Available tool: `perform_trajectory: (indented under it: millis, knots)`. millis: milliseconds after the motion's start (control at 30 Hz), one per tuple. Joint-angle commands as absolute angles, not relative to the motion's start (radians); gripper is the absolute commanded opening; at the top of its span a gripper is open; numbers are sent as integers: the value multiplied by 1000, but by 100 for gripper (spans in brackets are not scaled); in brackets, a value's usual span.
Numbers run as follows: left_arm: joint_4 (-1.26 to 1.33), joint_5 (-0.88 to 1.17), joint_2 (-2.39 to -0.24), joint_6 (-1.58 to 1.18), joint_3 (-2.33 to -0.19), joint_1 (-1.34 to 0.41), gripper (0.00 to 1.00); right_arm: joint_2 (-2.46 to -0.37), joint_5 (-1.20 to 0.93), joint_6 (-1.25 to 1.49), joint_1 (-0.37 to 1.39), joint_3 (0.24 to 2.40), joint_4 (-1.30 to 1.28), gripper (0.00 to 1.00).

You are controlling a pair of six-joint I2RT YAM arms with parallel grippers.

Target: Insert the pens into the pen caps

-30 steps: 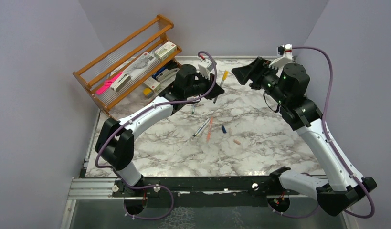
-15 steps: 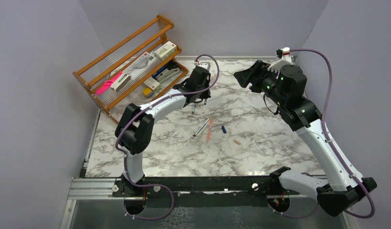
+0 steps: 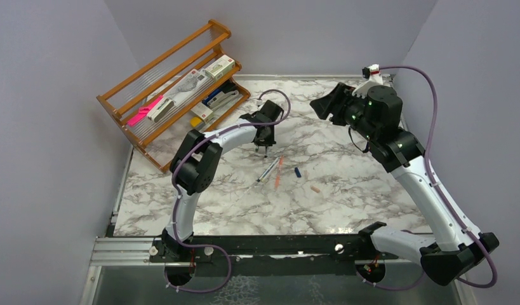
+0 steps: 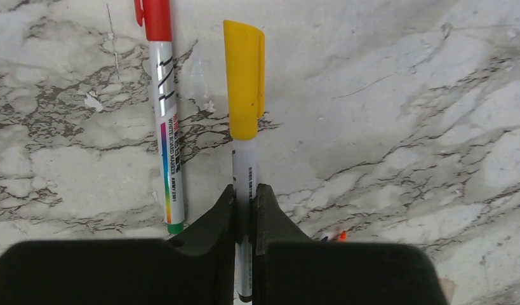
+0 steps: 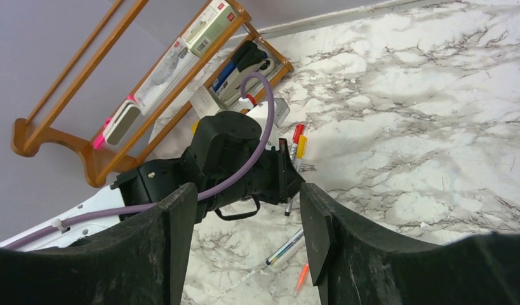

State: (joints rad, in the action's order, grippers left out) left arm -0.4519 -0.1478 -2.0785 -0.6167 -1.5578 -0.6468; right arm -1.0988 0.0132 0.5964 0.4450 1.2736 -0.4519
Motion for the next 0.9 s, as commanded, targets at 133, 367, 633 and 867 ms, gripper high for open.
perform_trajectory:
  millis: [133, 367, 633, 867]
  knots:
    - [-529, -217, -2141, -598, -1589, -636, 6, -1138, -28, 567, 442, 1277, -494, 59]
    - [-531, -226, -2155, -591, -1604, -634, 15, -1170, -68, 553, 442, 1284, -493, 59]
    - [-529, -216, -2138, -579, -1608, -635, 31, -1194, -29, 526, 442, 1288, -548, 59]
    - [-507, -232, -2026, -546, -1602, -642, 32, -1174, 74, 482, 437, 1279, -624, 58]
